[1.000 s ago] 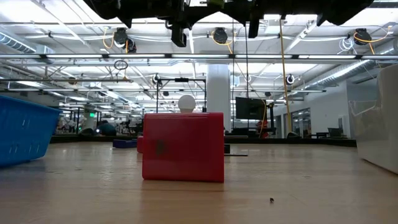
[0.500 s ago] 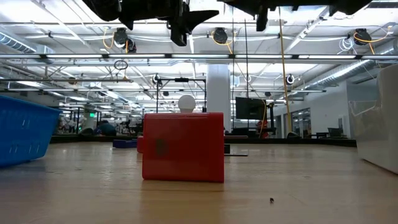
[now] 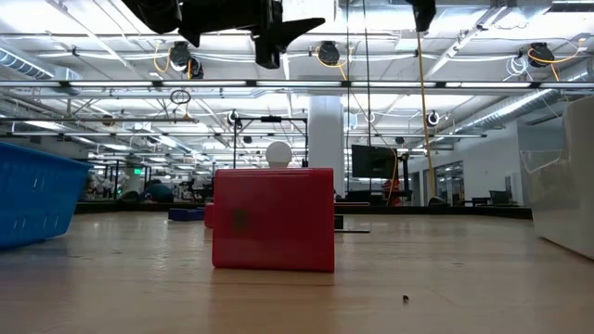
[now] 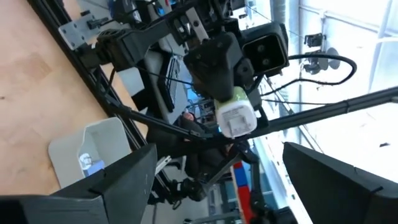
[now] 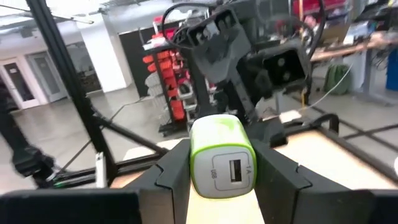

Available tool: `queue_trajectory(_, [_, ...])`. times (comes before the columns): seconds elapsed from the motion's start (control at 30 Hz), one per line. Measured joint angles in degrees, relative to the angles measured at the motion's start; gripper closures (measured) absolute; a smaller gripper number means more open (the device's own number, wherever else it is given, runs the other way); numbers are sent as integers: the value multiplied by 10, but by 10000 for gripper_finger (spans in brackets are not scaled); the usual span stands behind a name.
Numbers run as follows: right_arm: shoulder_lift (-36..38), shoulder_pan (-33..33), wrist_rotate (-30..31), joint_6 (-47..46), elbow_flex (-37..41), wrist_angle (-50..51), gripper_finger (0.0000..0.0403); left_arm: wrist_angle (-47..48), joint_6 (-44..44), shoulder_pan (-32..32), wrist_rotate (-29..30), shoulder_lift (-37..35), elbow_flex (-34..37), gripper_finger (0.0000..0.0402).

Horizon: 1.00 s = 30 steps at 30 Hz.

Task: Pick & Place Office items
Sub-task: Put the green charger adapter into the gray bin

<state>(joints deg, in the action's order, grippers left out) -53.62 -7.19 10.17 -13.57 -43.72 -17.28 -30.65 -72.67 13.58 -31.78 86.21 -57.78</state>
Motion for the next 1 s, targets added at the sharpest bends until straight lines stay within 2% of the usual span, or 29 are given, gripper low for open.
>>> queue_trajectory(0.23, [46, -35, -2, -59, 0, 102, 278, 0, 63, 0, 11, 0, 0, 50])
queue_trajectory(0.4, [63, -58, -35, -117, 0, 158, 278, -2, 111, 0, 29, -7, 0, 50])
queue_trajectory(0.7, [88, -109, -45, -226, 0, 276, 278, -3, 206, 0, 62, -77, 0, 50])
queue_trajectory(0.83, [98, -137, -45, -276, 0, 315, 278, 32, 250, 0, 86, -121, 0, 50])
queue_trajectory(1.0, [101, -178, -45, -351, 0, 370, 278, 123, 315, 0, 122, -181, 0, 50])
